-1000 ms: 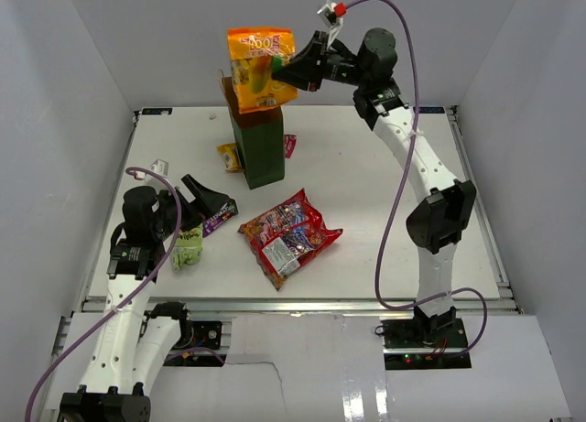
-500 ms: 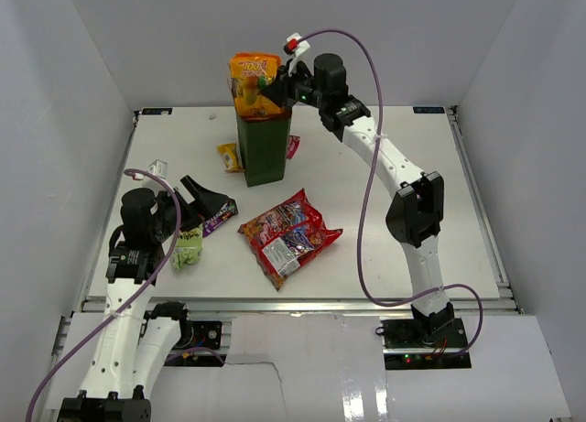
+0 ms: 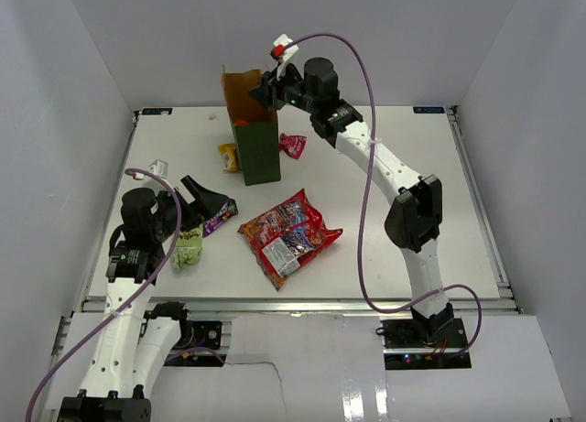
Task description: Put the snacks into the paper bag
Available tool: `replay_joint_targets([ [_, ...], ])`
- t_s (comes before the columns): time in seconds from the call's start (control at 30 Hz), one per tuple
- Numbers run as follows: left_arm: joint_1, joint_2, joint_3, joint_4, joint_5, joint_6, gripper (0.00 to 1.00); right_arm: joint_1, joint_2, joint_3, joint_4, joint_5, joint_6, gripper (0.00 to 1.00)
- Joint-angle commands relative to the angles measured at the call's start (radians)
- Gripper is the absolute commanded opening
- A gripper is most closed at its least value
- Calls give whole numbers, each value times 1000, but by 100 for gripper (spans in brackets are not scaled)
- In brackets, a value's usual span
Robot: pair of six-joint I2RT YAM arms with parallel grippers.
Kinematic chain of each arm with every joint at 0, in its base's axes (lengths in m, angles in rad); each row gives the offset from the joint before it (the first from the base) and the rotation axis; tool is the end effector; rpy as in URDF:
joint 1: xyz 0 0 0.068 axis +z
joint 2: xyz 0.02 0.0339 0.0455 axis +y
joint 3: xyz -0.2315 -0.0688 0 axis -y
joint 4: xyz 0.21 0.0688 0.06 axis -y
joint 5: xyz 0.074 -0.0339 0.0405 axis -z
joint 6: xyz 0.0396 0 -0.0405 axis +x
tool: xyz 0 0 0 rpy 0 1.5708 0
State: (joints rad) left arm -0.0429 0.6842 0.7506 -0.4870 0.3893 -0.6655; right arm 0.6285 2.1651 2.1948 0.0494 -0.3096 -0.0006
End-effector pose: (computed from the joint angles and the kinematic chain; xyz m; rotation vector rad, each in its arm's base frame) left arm 0.1464 -0.0213 0.2884 -0.3769 2.0227 -0.8362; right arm 0.3724 0.2856 0.3803 -0.7137 1.3645 0.7329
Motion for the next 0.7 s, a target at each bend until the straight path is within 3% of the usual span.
replay_joint_targets([
  [0.0, 1, 8, 26, 1, -7, 21, 98, -4, -99, -18, 56, -6, -48, 47],
  [0.13, 1, 44, 38, 8, -84, 21, 98, -26, -163, -35, 31, -156, -97, 57],
  [0.17, 3, 76, 39, 13, -110, 24, 98, -45, -177, -32, 8, -275, -117, 60],
  [0.27, 1, 202, 59, 48, -229, 32, 98, -87, -269, -78, -121, -437, -199, 73],
  [0.37, 1, 401, 114, 96, -320, 44, 98, -160, -364, -240, -264, -583, -246, 77],
  [0.47, 3, 555, 183, 203, -339, 82, 96, -251, -448, -528, -341, -654, -324, 79],
  [0.67, 3, 935, 398, 375, -251, 148, 89, -342, -609, -929, -548, -573, -599, 79],
])
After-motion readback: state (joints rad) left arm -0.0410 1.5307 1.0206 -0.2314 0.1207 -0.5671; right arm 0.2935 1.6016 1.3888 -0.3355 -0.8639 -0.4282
